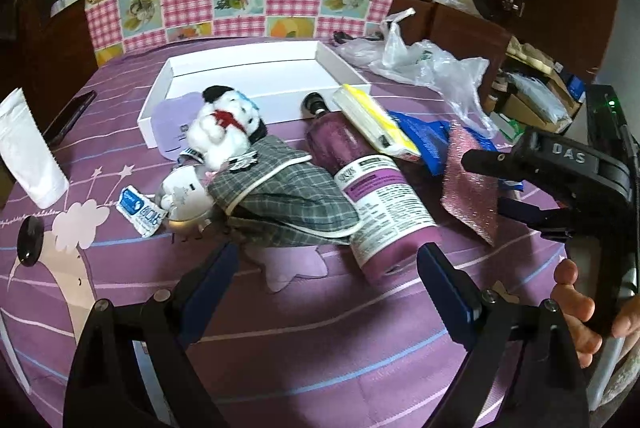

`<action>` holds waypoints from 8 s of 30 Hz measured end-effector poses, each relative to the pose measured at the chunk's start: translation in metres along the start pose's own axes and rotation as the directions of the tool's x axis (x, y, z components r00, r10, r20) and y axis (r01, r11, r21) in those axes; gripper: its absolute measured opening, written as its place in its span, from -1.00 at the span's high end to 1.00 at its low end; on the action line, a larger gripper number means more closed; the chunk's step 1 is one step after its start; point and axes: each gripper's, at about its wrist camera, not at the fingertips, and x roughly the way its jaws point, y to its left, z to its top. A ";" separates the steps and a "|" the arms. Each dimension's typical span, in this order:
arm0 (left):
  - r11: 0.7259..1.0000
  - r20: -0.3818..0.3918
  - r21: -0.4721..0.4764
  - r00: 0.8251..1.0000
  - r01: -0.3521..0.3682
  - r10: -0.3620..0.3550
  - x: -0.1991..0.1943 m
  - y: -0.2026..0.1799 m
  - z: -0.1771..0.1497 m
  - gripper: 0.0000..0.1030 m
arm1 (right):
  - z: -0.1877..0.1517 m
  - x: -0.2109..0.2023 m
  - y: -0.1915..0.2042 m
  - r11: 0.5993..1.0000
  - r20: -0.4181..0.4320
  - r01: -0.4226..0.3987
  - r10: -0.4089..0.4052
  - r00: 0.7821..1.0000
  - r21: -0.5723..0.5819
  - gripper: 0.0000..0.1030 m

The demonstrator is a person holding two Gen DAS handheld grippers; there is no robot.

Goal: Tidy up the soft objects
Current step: 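Grasp the pink sponge with the right tool and lift it, then grasp the green plaid cloth with the left tool while the right tool holds the sponge, then lower the plaid cloth into the white box with the left tool while the right tool lowers the sponge in, then open both tools and withdraw them from the white box, then grasp the blue packet with the right tool while the left tool grasps the yellow box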

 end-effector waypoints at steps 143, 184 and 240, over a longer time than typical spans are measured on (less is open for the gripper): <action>0.942 0.074 -0.336 0.997 -0.004 0.030 0.103 0.161 0.140 -0.60 | 0.138 0.170 0.161 0.930 -0.198 -0.047 -0.028 0.980 -0.365 -0.91; 0.954 0.173 -0.210 0.952 -0.214 0.252 -0.038 0.059 0.001 -0.65 | -0.024 0.025 0.079 0.852 0.267 0.120 0.023 0.963 -0.509 -0.91; 0.992 0.252 0.040 0.962 -0.119 0.106 -0.010 -0.037 0.104 -0.68 | 0.037 -0.007 0.005 0.967 0.192 0.086 -0.039 0.981 -0.241 -0.43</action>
